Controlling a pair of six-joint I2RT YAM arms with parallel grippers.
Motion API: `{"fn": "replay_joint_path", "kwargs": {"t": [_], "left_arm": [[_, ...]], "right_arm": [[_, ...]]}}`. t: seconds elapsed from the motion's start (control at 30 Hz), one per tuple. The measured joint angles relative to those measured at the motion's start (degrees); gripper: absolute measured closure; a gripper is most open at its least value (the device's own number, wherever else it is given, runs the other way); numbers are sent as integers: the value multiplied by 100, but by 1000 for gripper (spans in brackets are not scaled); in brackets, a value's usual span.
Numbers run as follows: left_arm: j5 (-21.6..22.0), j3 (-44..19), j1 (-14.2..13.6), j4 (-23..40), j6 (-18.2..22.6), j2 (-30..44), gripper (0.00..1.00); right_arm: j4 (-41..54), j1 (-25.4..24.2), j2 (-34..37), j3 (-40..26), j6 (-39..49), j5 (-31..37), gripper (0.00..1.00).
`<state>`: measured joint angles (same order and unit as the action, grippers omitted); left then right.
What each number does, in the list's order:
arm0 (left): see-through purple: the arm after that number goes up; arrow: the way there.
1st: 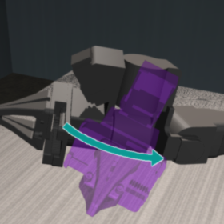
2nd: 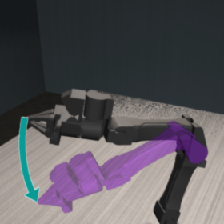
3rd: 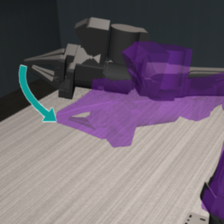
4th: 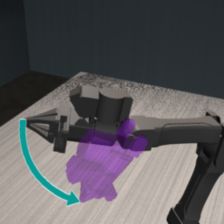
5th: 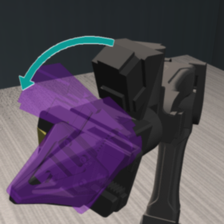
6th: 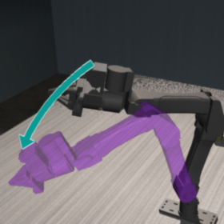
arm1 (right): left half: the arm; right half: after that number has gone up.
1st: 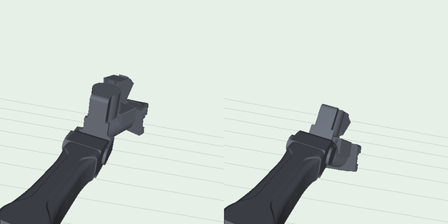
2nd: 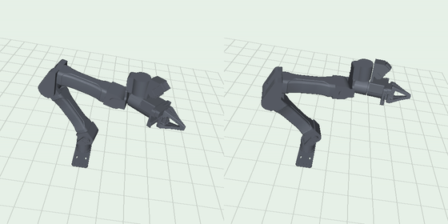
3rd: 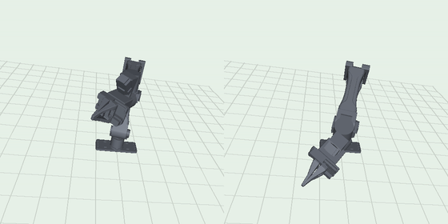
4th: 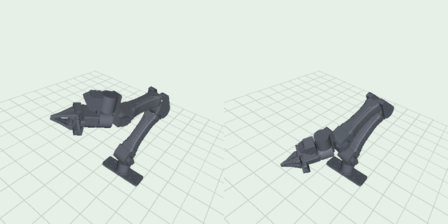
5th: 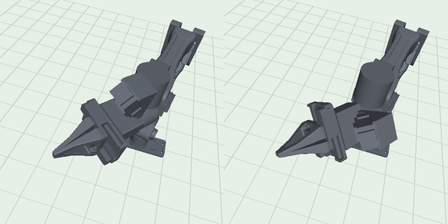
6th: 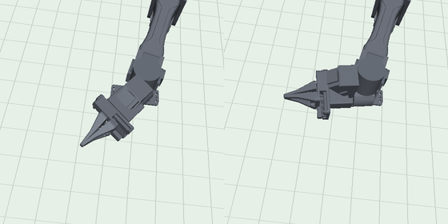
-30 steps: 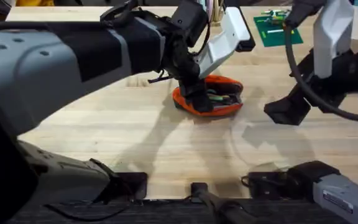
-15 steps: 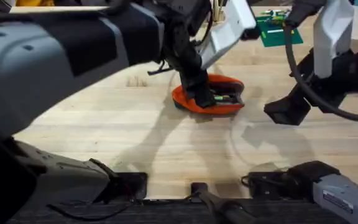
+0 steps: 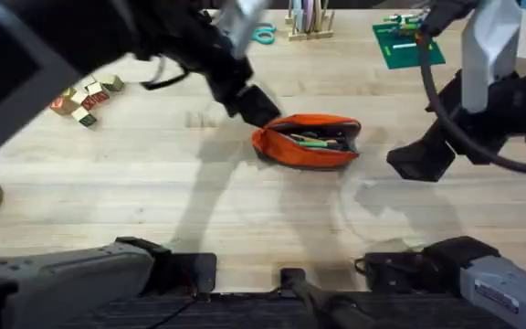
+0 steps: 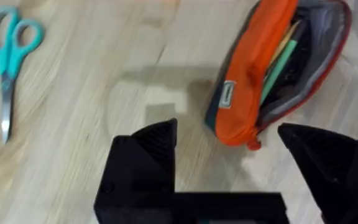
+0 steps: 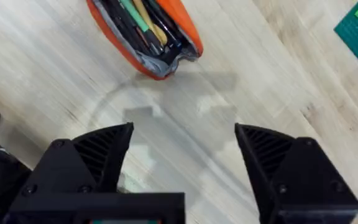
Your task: Unzip the bag, pick up the pens from the table one at a time and place them inside, then zip the bag closed.
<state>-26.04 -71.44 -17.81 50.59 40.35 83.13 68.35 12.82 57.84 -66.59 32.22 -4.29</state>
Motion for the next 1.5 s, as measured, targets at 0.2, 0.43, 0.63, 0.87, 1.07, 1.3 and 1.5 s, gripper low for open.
{"fn": "replay_joint_path", "kwargs": {"t": [0.2, 0.43, 0.63, 0.87, 1.07, 1.3, 1.5], "left_arm": [[-246, 0, 1038, 209, -1, -181, 9], [-282, 0, 1212, 238, 1, -181, 9], [-227, 0, 1212, 135, 42, -181, 9], [-164, 0, 1397, 745, 1139, -181, 8], [-332, 0, 1953, 1553, 2624, -181, 8], [-587, -2, 2553, 1987, 4046, -181, 8], [-736, -2, 2842, 2226, 4946, -181, 8]], "right_arm": [[-216, 0, 0, 0, -1079, -190, 4], [-1051, 2, 0, 0, -2388, -1245, 4], [-1749, 205, 0, 0, -3617, -1570, 4], [-2242, 1209, 4, 0, -4240, -1236, 4], [-2402, 2178, 51, 0, -4932, -586, 4], [-2798, 3127, 647, 0, -5896, -158, 4], [-2913, 3652, 1298, 0, -6713, 7, 3]]}}
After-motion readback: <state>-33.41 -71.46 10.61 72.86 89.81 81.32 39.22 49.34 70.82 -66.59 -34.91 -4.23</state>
